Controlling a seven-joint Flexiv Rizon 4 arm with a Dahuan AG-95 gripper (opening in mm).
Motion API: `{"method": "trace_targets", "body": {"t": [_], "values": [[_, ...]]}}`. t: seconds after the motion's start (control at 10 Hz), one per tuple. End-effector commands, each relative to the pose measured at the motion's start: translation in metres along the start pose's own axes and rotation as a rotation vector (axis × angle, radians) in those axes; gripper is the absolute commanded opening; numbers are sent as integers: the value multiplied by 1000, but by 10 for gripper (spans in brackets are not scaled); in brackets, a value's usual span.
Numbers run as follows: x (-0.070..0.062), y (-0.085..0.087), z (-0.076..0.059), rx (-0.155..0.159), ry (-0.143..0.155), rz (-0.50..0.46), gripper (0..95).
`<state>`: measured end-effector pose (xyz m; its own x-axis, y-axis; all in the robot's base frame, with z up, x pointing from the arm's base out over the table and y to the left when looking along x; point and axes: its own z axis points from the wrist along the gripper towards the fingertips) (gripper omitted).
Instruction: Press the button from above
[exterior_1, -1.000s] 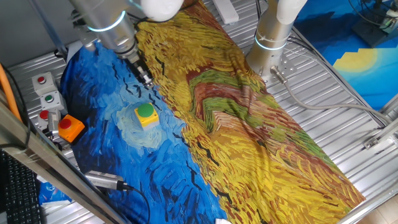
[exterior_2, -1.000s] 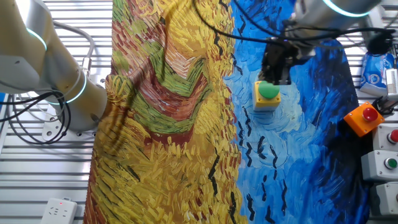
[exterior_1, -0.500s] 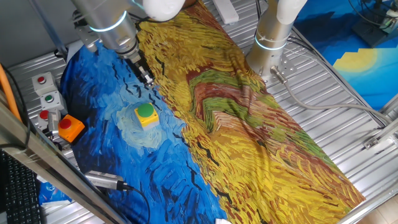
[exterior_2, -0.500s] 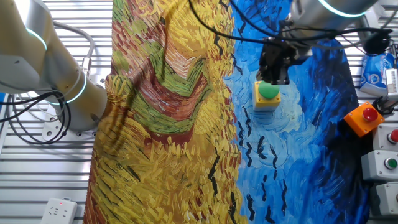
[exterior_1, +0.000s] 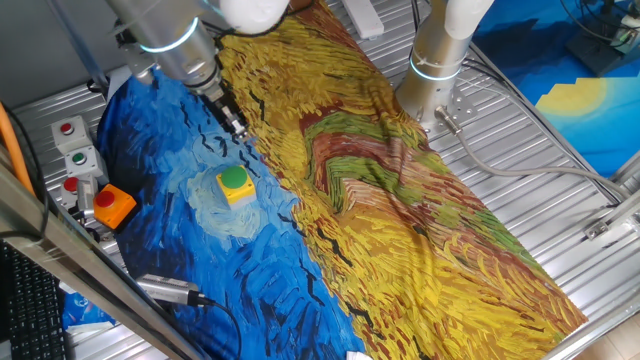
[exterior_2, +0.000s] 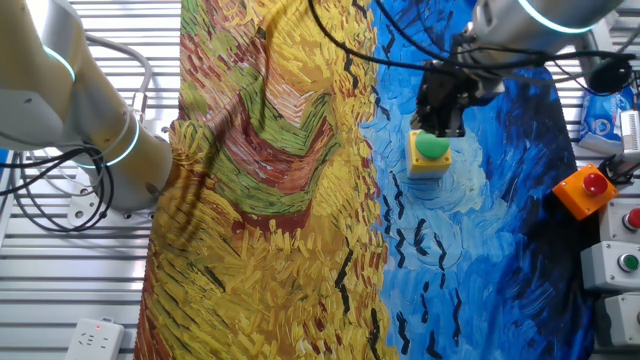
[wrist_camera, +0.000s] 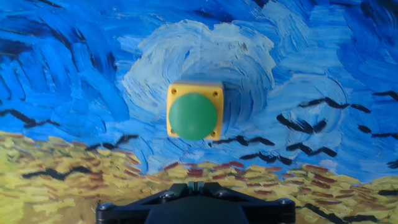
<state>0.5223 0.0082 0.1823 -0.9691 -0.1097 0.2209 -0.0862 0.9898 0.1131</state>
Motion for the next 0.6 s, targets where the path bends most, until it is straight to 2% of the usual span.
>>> {"method": "trace_targets", "body": {"t": [0.1, 0.3, 0.4, 0.6], "values": [[-6, 2, -3, -2, 10, 0, 0], [-11, 6, -4, -6, 29, -23, 0], [-13, 13, -3, -11, 27, -34, 0], [-18, 39, -3, -5, 31, 16, 0]]}}
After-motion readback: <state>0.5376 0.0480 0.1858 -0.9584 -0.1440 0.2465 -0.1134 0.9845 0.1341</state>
